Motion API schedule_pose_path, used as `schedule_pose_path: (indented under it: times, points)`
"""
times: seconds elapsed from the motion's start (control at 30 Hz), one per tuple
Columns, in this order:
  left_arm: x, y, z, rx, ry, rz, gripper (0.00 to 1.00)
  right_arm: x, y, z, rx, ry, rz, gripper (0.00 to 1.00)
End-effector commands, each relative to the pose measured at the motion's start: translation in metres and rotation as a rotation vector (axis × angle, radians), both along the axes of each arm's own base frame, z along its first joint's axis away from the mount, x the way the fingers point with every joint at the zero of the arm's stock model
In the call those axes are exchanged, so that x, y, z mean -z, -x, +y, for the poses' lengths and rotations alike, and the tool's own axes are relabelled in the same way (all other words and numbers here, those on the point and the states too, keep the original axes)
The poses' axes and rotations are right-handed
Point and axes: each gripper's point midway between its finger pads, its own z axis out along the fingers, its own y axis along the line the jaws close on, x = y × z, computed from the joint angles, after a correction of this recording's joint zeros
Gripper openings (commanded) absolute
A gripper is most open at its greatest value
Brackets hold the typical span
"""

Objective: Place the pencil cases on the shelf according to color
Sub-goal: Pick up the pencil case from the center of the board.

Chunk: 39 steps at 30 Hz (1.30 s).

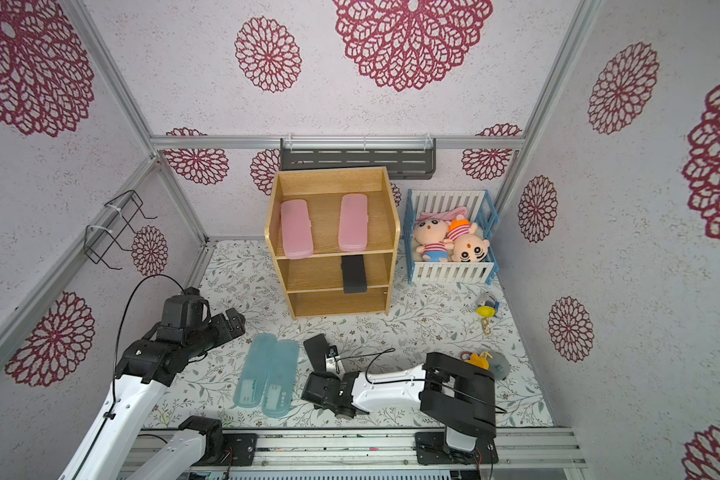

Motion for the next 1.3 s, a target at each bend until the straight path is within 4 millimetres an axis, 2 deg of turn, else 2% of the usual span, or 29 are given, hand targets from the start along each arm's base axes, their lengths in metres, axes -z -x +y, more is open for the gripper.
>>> schedule_pose_path:
  times: [0.0,0.07,0.23,0.47,0.63,0.73,0.8,0.93,1.27]
  points:
    - [-0.003,-0.003,-0.004,0.013,0.003,-0.021,0.97,-0.012,-0.001,0.002,-0.045,-0.076,-0.008,0.99]
    - [-0.003,-0.003,-0.005,0.018,0.003,-0.022,0.97,-0.011,-0.001,0.003,-0.068,-0.088,-0.015,0.99]
    - [-0.003,-0.003,-0.006,0.02,-0.002,-0.023,0.97,0.007,0.001,-0.001,-0.111,-0.054,-0.017,0.99]
    - [-0.002,-0.003,-0.007,0.025,-0.005,-0.018,0.97,0.025,0.01,-0.009,-0.093,-0.058,-0.003,0.98]
    - [-0.003,-0.002,-0.006,0.022,-0.007,-0.02,0.97,0.022,0.011,-0.015,-0.07,-0.072,-0.028,0.86]
    - [-0.003,-0.002,-0.006,0.02,-0.01,-0.02,0.97,0.015,0.009,-0.018,-0.052,-0.072,-0.058,0.74]
    - [-0.003,-0.002,-0.005,0.018,-0.01,-0.021,0.97,0.004,0.005,-0.02,-0.032,-0.08,-0.091,0.67]
    - [-0.004,-0.002,-0.004,0.012,-0.014,-0.024,0.97,-0.029,-0.001,-0.022,0.0,-0.122,-0.167,0.63]
    - [-0.006,0.0,0.001,-0.009,-0.026,-0.032,0.97,-0.148,-0.025,-0.016,0.035,-0.302,-0.368,0.65]
